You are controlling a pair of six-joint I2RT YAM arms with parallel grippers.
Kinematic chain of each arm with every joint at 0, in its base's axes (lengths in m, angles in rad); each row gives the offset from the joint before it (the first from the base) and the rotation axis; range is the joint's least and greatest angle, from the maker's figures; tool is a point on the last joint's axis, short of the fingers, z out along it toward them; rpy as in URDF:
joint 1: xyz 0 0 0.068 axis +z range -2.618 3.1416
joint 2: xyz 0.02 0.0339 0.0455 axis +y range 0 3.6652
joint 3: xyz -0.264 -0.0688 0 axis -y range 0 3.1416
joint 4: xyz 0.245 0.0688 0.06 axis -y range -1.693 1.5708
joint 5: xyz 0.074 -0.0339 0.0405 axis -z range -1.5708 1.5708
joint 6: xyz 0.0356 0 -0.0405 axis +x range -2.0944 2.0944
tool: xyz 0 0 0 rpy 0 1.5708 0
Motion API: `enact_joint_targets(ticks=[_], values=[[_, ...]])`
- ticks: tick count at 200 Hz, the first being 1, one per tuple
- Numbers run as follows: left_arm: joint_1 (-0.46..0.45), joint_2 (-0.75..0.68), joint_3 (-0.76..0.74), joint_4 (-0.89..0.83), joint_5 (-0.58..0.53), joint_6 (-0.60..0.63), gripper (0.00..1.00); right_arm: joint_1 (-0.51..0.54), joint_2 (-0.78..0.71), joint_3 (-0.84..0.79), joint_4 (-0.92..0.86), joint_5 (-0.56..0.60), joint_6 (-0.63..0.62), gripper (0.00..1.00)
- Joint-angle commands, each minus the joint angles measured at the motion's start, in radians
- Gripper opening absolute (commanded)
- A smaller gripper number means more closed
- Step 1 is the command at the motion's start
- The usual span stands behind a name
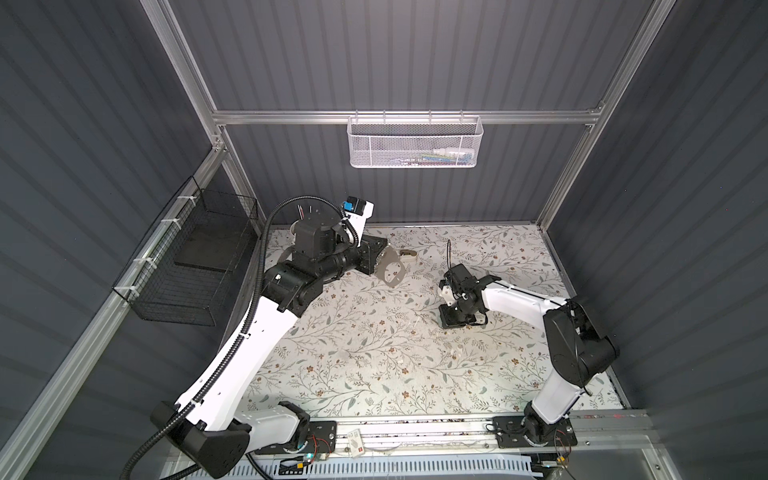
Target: Put the keys on the keyring
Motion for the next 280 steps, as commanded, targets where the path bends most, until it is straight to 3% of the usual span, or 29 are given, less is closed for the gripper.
enact_joint_targets(ticks=[1,51,92,114,133,155,168,172,214,248,280], values=[[0.000,-0.009,-0.011,0.019,0.015,-0.001,0.00,0.004,0.014,0.002,-0.082,-0.013,-0.004,0.06],[0.000,-0.020,-0.026,0.020,0.014,-0.002,0.00,0.004,0.067,0.048,-0.125,-0.022,-0.017,0.09],[0.000,-0.024,-0.024,0.017,0.014,-0.002,0.00,0.004,0.022,0.071,-0.125,-0.012,-0.003,0.28],[0.000,-0.025,-0.027,0.020,0.014,-0.004,0.00,0.003,-0.038,0.065,-0.107,-0.005,0.031,0.42],[0.000,-0.025,-0.032,0.027,0.015,-0.007,0.00,0.003,-0.091,0.050,-0.084,-0.003,0.066,0.62],[0.000,-0.022,-0.033,0.035,0.015,-0.012,0.00,0.002,-0.156,0.001,-0.018,-0.047,0.098,0.71],[0.000,-0.019,-0.035,0.040,0.020,-0.014,0.00,0.000,-0.202,-0.042,0.029,-0.040,0.132,0.96],[0.000,-0.019,-0.034,0.039,0.020,-0.015,0.00,-0.001,-0.219,-0.062,0.052,-0.043,0.139,0.99],[0.000,-0.014,-0.031,0.044,0.028,-0.019,0.00,-0.023,-0.354,-0.214,0.213,-0.028,0.251,0.99],[0.000,-0.011,-0.033,0.050,0.033,-0.024,0.00,-0.024,-0.312,-0.246,0.251,-0.102,0.224,0.71],[0.000,-0.012,-0.033,0.053,0.034,-0.028,0.00,-0.021,-0.324,-0.317,0.312,-0.089,0.270,0.61]])
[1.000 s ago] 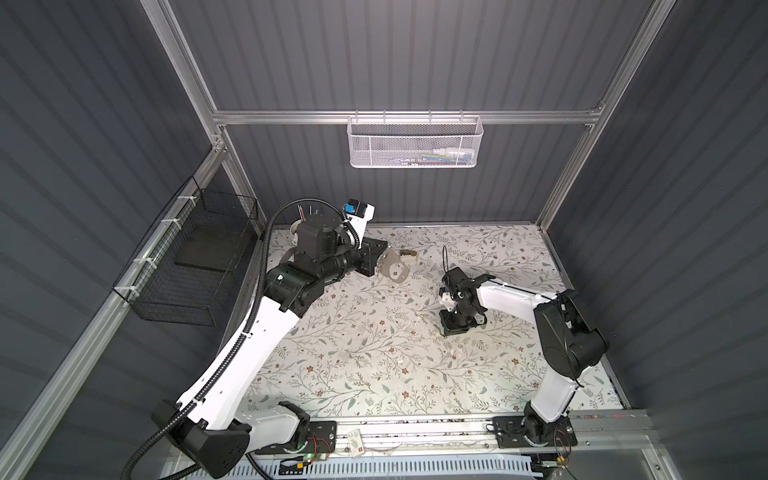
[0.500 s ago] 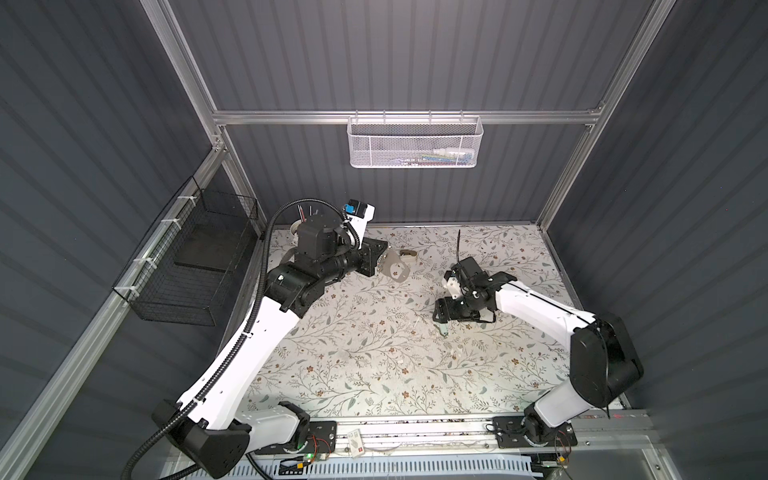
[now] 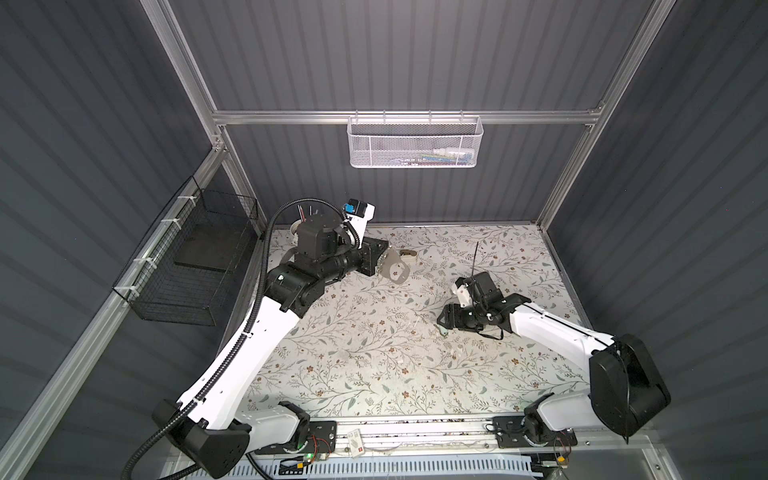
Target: Put the keys on the keyring
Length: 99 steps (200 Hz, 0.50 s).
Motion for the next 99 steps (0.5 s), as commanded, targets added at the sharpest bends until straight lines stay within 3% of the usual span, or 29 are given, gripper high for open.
enact_joint_targets(ticks=[1,60,99], values=[[0.000,-0.011,-0.008,0.035,0.024,-0.012,0.00,0.002,-0.008,-0.051,0.058,-0.004,0.044,0.61],[0.000,-0.012,-0.007,0.033,0.021,-0.012,0.00,0.012,-0.089,-0.241,0.277,0.024,0.279,0.49],[0.000,-0.010,-0.003,0.030,0.020,-0.011,0.00,0.069,-0.100,-0.307,0.358,0.110,0.361,0.39]])
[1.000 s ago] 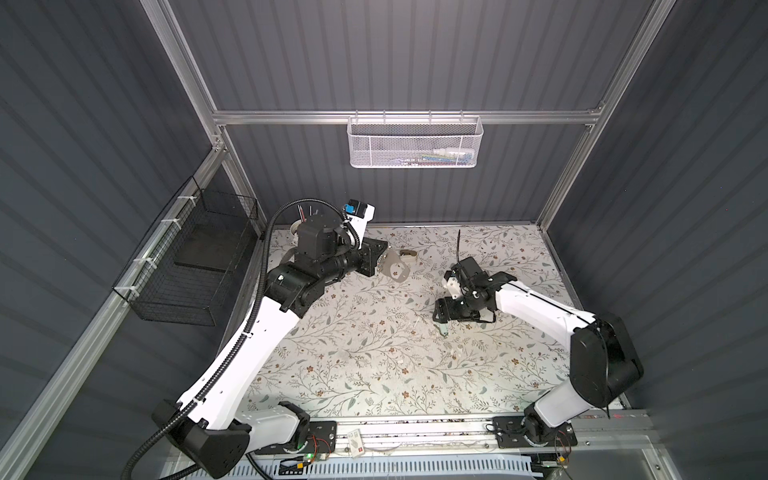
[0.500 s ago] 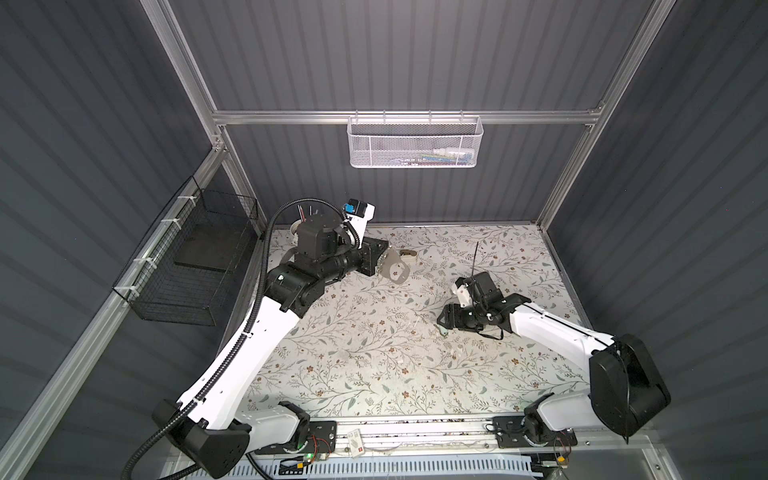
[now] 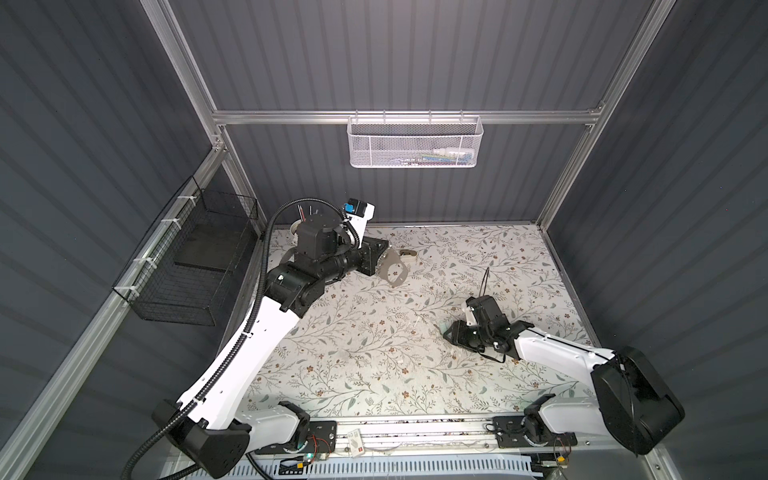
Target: Put the keys on the keyring
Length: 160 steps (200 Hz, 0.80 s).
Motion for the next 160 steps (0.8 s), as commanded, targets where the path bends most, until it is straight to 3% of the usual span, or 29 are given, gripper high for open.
enact_joint_targets(ticks=[1,101,160], values=[[0.000,-0.010,-0.002,0.026,0.018,-0.008,0.00,0.032,-0.002,-0.023,0.089,0.073,0.085,0.39],[0.000,-0.015,0.002,0.010,0.013,-0.005,0.00,0.046,0.111,-0.024,0.181,0.143,0.092,0.24],[0.000,-0.015,0.006,0.000,0.008,-0.003,0.00,0.066,0.099,-0.059,0.213,0.192,0.111,0.19]])
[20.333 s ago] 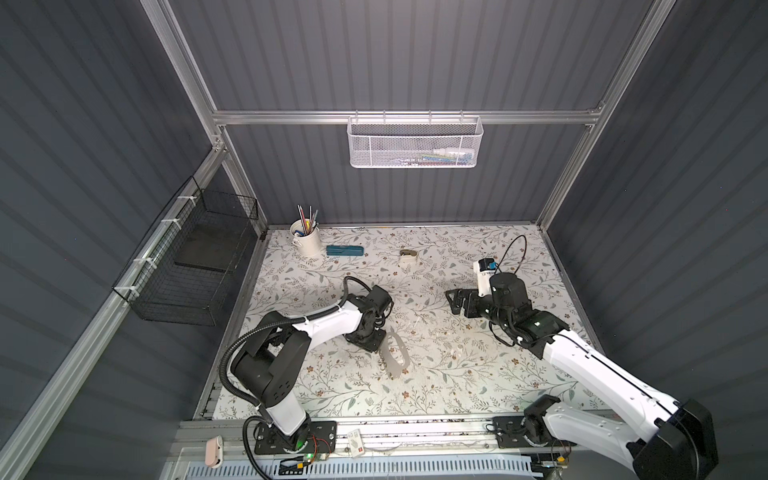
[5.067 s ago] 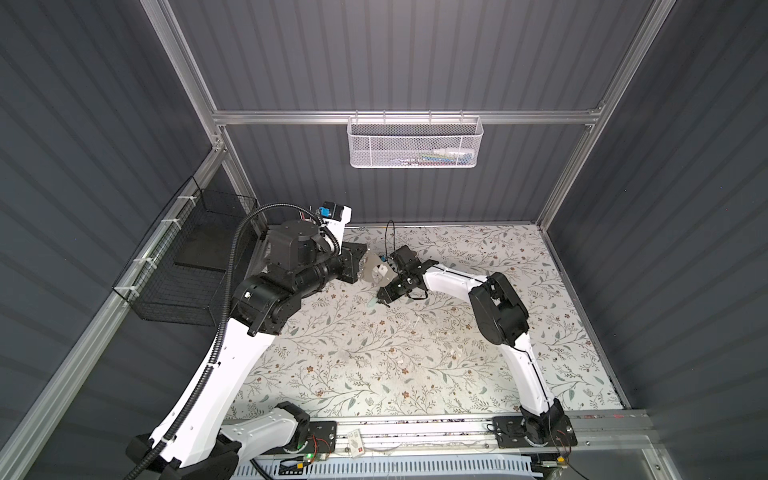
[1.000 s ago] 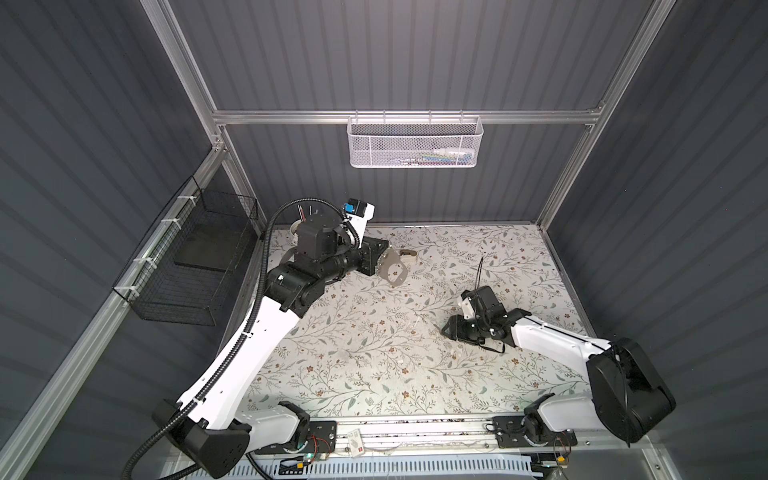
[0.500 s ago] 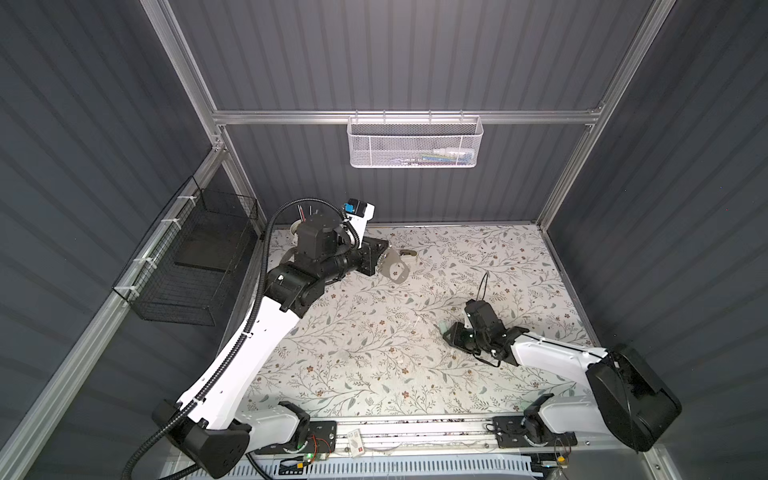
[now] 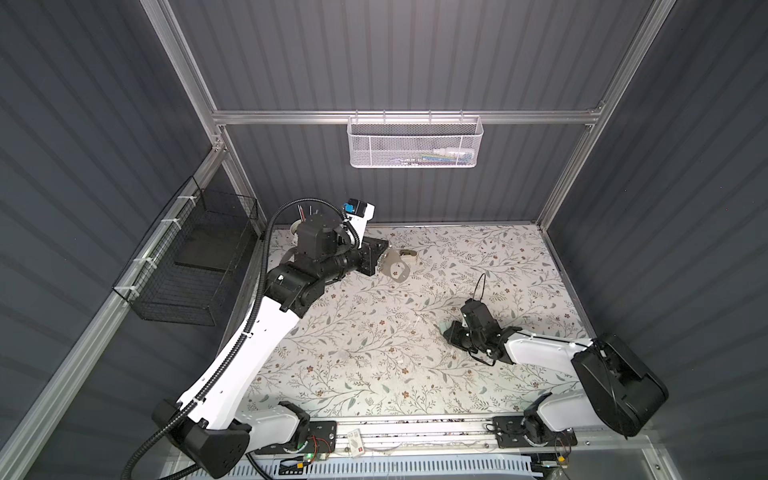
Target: Put the keys on the keyring
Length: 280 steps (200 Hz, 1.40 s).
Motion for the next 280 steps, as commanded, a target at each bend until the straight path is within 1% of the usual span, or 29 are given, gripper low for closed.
enact_joint_targets(ticks=[1,55,69,81,92,105,118,157,188,193,223,253,265,269,280], values=[[0.000,-0.015,0.007,0.002,0.009,-0.002,0.00,0.009,-0.004,-0.021,0.017,0.039,0.015,0.19],[0.000,-0.010,0.007,0.004,0.008,0.000,0.00,0.036,-0.016,-0.042,0.022,0.080,0.018,0.18],[0.000,-0.008,0.009,0.003,0.010,0.000,0.00,0.035,-0.009,-0.036,0.020,0.082,0.009,0.15],[0.000,-0.009,0.010,0.003,0.009,0.000,0.00,0.037,-0.005,-0.031,0.022,0.083,0.004,0.10],[0.000,-0.011,0.009,0.002,0.007,0.000,0.00,0.037,-0.005,-0.027,0.019,0.087,-0.005,0.08],[0.000,-0.010,0.010,0.000,0.005,0.001,0.00,0.037,-0.010,-0.019,0.006,0.089,-0.022,0.00],[0.000,-0.012,0.009,-0.003,0.006,0.003,0.00,0.036,-0.017,0.001,-0.028,0.085,-0.047,0.00],[0.000,-0.018,0.001,-0.006,-0.003,0.009,0.00,0.025,0.000,0.131,-0.281,0.025,-0.157,0.00],[0.000,-0.024,-0.005,-0.004,-0.005,0.011,0.00,-0.019,0.064,0.250,-0.496,-0.093,-0.266,0.00],[0.000,-0.026,-0.007,-0.002,-0.006,0.012,0.00,-0.029,0.080,0.275,-0.559,-0.112,-0.291,0.00],[0.000,-0.030,-0.019,0.005,-0.007,0.012,0.00,-0.075,0.184,0.412,-0.794,-0.221,-0.448,0.00],[0.000,-0.040,-0.034,0.010,-0.012,0.017,0.00,-0.084,0.240,0.500,-0.954,-0.226,-0.554,0.00],[0.000,-0.045,-0.037,0.009,-0.015,0.019,0.00,-0.085,0.255,0.524,-1.011,-0.225,-0.588,0.02],[0.000,-0.047,-0.039,0.009,-0.016,0.020,0.00,-0.085,0.267,0.536,-1.033,-0.263,-0.602,0.03],[0.000,-0.051,-0.039,0.012,-0.017,0.023,0.00,-0.085,0.302,0.564,-1.092,-0.264,-0.629,0.02]])
